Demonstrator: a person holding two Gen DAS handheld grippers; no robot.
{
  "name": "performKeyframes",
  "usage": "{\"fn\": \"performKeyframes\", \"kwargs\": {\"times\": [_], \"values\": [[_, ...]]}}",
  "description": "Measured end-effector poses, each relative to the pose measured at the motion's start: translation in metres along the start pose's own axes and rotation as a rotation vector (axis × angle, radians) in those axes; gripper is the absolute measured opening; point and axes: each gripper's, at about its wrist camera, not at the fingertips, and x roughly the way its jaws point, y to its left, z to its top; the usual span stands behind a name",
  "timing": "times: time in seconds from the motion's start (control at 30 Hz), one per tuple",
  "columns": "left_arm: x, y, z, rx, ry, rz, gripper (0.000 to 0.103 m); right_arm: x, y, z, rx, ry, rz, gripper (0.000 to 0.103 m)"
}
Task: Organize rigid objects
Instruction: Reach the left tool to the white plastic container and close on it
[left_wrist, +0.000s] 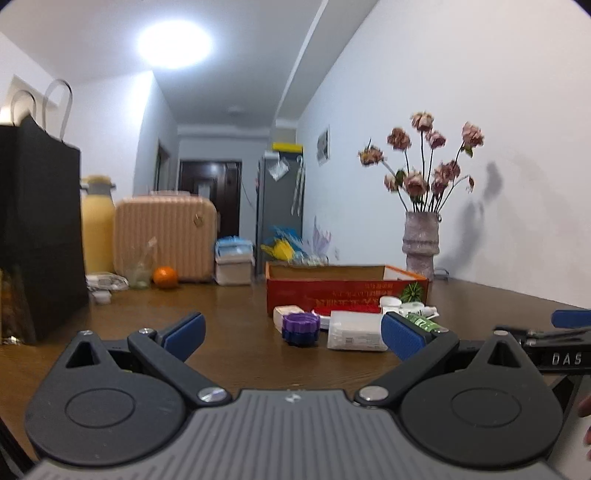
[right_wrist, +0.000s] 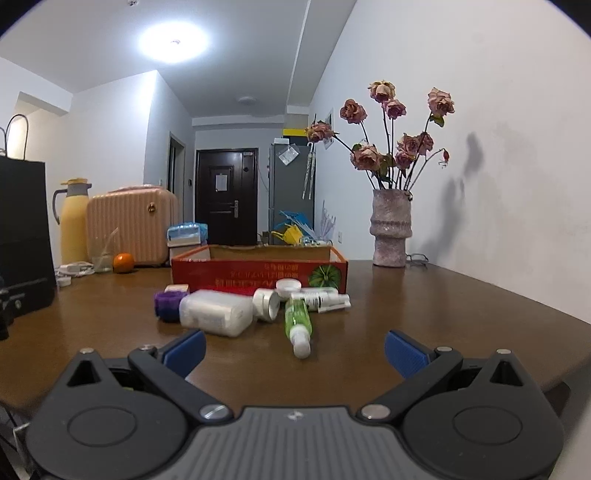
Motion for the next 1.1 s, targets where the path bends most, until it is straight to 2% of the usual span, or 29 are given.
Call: {"fn": "performKeyframes", "kwargs": {"times": [0.03,0.1,0.13,0.17,0.2,0.23,0.37,0.43,0.5,0.6,0.67,0.73,0.8,0.87,0.97,1.0,1.1], "values": [[0.008,0.000,0.002,0.016,0.015,-0.005,0.103,0.005,-0.004,0.002,0.015,-0.034,0.025,0.103],[0.023,-0.001,0.005,0.056,0.045,-0.012,0.103,0.016,-0.018,0.004,0.146,-0.104,0.088,0.103],[0.032,-0.002,0.006,0.077,0.067,-0.015,0.103,0.022,-0.023,0.007,0.185,-0.080,0.110,0.103],[0.038,-0.001,0.008,0.081,0.085,-0.013,0.103,0.034,-0.027,0.013,0.193,-0.011,0.135,0.103],[0.045,0.001,0.009,0.070,0.103,-0.011,0.103,0.048,-0.028,0.020,0.153,0.081,0.157,0.103],[0.052,0.003,0.011,0.054,0.122,-0.009,0.103,0.056,-0.028,0.023,0.126,0.111,0.160,0.103],[0.087,0.010,0.020,0.035,0.227,-0.013,0.103,0.078,-0.029,0.036,0.107,0.128,0.146,0.103],[0.101,0.015,0.023,0.000,0.260,-0.040,0.103,0.094,-0.027,0.042,0.105,0.158,0.208,0.096],[0.118,0.017,0.028,-0.036,0.275,-0.082,0.103,0.107,-0.022,0.045,0.112,0.162,0.259,0.083],[0.143,0.015,0.033,-0.073,0.336,-0.143,0.088,0.126,-0.014,0.045,0.166,0.158,0.288,0.086],[0.162,0.011,0.033,-0.090,0.382,-0.187,0.067,0.144,-0.005,0.045,0.170,0.203,0.297,0.086],[0.179,0.007,0.030,-0.104,0.419,-0.218,0.058,0.157,0.001,0.045,0.168,0.225,0.308,0.079],[0.195,0.004,0.027,-0.133,0.453,-0.243,0.055,0.170,0.007,0.045,0.163,0.264,0.274,0.066],[0.205,0.004,0.023,-0.159,0.461,-0.272,0.053,0.183,0.007,0.045,0.193,0.296,0.267,0.060],[0.213,-0.001,0.019,-0.168,0.458,-0.293,0.052,0.197,0.003,0.045,0.259,0.307,0.294,0.055],[0.216,-0.001,0.019,-0.175,0.460,-0.293,0.052,0.201,0.004,0.045,0.261,0.308,0.291,0.051],[0.222,0.000,0.019,-0.205,0.458,-0.299,0.052,0.212,0.004,0.046,0.260,0.324,0.288,0.050]]}}
